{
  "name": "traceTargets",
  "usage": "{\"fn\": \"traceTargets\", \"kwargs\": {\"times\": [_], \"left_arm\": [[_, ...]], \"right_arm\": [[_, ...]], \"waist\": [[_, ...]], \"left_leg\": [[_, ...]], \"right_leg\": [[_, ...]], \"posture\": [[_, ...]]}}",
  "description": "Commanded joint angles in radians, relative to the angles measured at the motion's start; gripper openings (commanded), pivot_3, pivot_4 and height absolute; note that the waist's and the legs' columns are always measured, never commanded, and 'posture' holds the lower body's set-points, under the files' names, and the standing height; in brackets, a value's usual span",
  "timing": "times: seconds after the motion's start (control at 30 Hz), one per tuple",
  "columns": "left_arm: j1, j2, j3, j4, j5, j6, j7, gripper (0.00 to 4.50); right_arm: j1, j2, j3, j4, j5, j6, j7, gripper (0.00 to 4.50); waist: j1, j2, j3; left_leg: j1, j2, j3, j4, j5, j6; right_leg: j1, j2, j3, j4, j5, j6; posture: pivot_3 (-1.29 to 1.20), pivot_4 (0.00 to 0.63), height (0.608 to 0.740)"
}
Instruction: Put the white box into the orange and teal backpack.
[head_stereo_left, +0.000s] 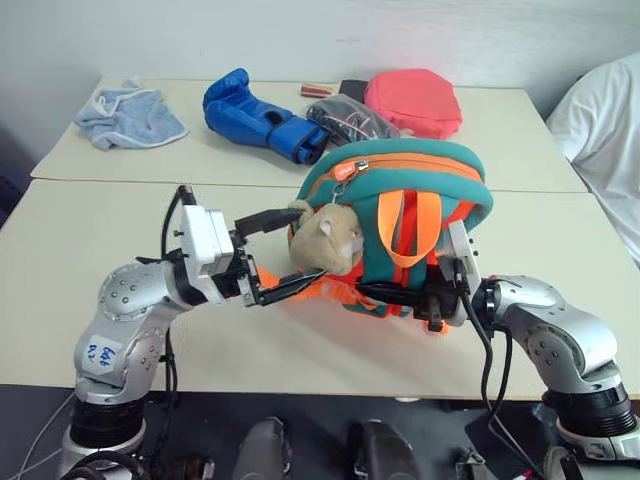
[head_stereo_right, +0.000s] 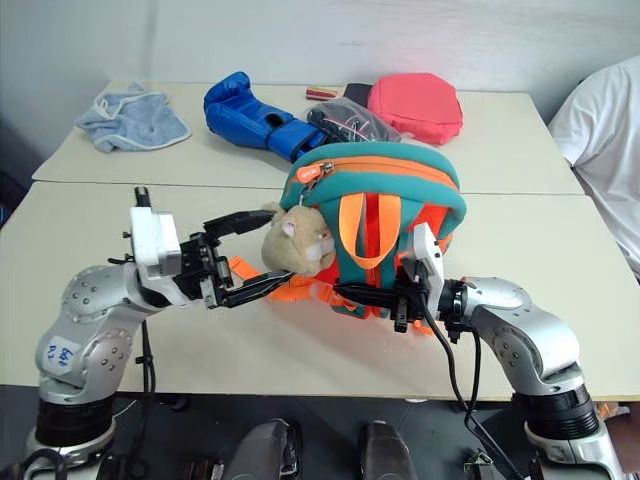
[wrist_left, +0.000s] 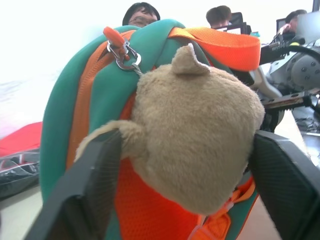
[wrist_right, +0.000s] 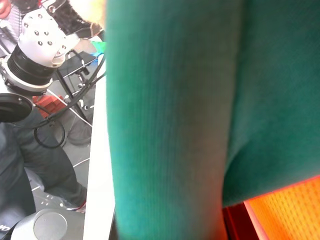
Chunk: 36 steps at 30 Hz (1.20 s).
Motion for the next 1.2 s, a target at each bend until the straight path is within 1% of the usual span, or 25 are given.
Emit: {"fn": "traceTargets", "kwargs": {"times": [0.03,0.17,0.23,0.3,0.37,0.43,0.53,0.6,0.7,0.77,0.83,0.93,1.03,1.13,1.2], "left_arm": [[-0.025,0.008,-0.008,0.003,0.005,-0.039,-0.004,2.51],[-0.021,0.056,0.013,0.042,0.019,-0.065,-0.030,1.37],[-0.034,0.065,0.025,0.064,0.022,-0.071,-0.017,0.83],[-0.096,0.076,0.095,0.112,-0.071,0.005,0.018,0.39],[-0.137,0.107,0.159,0.146,-0.187,0.107,0.020,0.10],[-0.156,0.143,0.204,0.175,-0.262,0.184,0.014,0.10],[-0.189,0.218,0.256,0.260,-0.291,0.313,0.084,0.10],[-0.218,0.254,0.272,0.321,-0.275,0.343,0.116,0.10],[-0.263,0.263,0.292,0.446,-0.231,0.362,0.205,0.10],[-0.248,0.271,0.267,0.482,-0.197,0.364,0.211,0.10],[-0.220,0.271,0.216,0.504,-0.152,0.372,0.209,0.10],[-0.188,0.257,0.123,0.534,-0.055,0.321,0.195,0.10],[-0.167,0.222,0.031,0.570,0.030,0.266,0.187,0.10],[-0.175,0.171,-0.007,0.596,0.055,0.234,0.177,0.10],[-0.171,0.176,-0.063,0.583,0.106,0.186,0.128,0.10]], "right_arm": [[-0.012,0.008,0.000,-0.009,-0.006,-0.017,0.006,0.00],[-0.007,0.014,-0.003,-0.008,-0.016,-0.027,-0.002,0.00],[-0.006,0.019,-0.007,-0.007,-0.017,-0.028,-0.005,0.00],[0.001,0.022,-0.016,-0.008,-0.021,-0.032,-0.012,0.00],[0.008,0.022,-0.021,-0.012,-0.023,-0.035,-0.015,0.00],[0.014,0.020,-0.024,-0.015,-0.020,-0.037,-0.019,0.00],[0.038,0.024,-0.031,-0.028,-0.016,-0.037,-0.039,0.00],[0.053,0.020,-0.034,-0.038,-0.018,-0.044,-0.043,0.00],[0.068,0.024,-0.039,-0.045,-0.014,-0.051,-0.054,0.00],[0.075,0.024,-0.037,-0.049,-0.016,-0.059,-0.056,0.00],[0.084,0.026,-0.039,-0.052,-0.016,-0.067,-0.064,0.00],[0.088,0.034,-0.041,-0.050,-0.018,-0.078,-0.077,0.00],[0.093,0.037,-0.040,-0.046,-0.018,-0.088,-0.082,0.00],[0.099,0.051,-0.047,-0.044,-0.013,-0.099,-0.097,0.00],[0.103,0.058,-0.047,-0.044,-0.014,-0.105,-0.100,0.00]], "waist": [[-0.001,0.000,0.000],[-0.003,0.000,0.000],[-0.003,0.000,0.000],[-0.001,0.000,0.000],[-0.002,0.000,0.000],[-0.006,0.000,0.000],[-0.006,0.000,0.000],[-0.006,0.000,0.000],[-0.005,0.000,0.000],[-0.005,0.000,0.000],[-0.006,0.000,0.000],[-0.006,0.000,0.000],[-0.004,0.000,0.000],[-0.003,0.000,0.000],[-0.003,0.000,0.000]], "left_leg": [[0.000,0.000,0.000,0.000,0.000,0.000],[0.000,0.000,0.000,-0.001,0.000,0.000],[0.000,0.000,0.000,-0.001,0.000,0.000],[0.000,0.000,0.000,0.000,0.000,0.000],[0.000,0.001,-0.001,0.000,0.000,0.000],[0.000,0.000,-0.001,-0.001,0.000,0.000],[0.000,0.001,-0.001,-0.002,0.000,-0.001],[0.000,0.001,-0.001,-0.002,0.001,-0.001],[0.000,0.000,0.000,-0.001,0.001,-0.001],[0.000,0.000,0.000,-0.001,0.001,-0.001],[0.000,0.000,0.000,-0.002,0.001,-0.001],[0.000,0.000,0.001,-0.004,0.001,-0.002],[0.000,0.000,0.002,-0.003,0.001,-0.002],[0.000,0.000,0.002,-0.002,0.001,-0.002],[0.000,0.001,0.002,-0.002,0.001,-0.002]], "right_leg": [[0.000,0.000,0.000,0.000,0.000,0.000],[0.000,0.000,0.000,0.000,0.000,0.000],[0.000,0.000,0.000,0.000,0.000,0.000],[0.000,0.000,0.000,0.000,0.000,0.000],[0.000,0.000,-0.001,0.000,0.000,0.000],[0.000,0.000,-0.001,0.001,0.000,0.000],[-0.001,0.000,-0.001,0.002,0.000,0.000],[-0.001,0.001,-0.001,0.002,0.000,0.000],[-0.001,0.001,-0.001,0.002,0.000,0.000],[-0.001,0.001,-0.001,0.002,0.000,0.000],[-0.001,0.001,-0.001,0.002,0.000,0.000],[-0.002,0.001,-0.001,0.003,0.000,0.000],[-0.003,0.001,-0.001,0.002,0.000,0.000],[-0.004,0.001,-0.001,0.002,0.000,0.000],[-0.004,0.001,0.000,0.002,0.000,0.000]], "posture": [[0.00,0.150,0.740],[0.00,0.150,0.740],[0.00,0.150,0.740],[0.00,0.150,0.740],[0.00,0.150,0.740],[0.00,0.150,0.740],[0.00,0.150,0.740],[0.00,0.150,0.740],[0.00,0.150,0.740],[0.00,0.150,0.740],[0.00,0.150,0.740],[0.00,0.150,0.740],[0.00,0.150,0.740],[0.00,0.150,0.740],[0.00,0.150,0.740]]}}
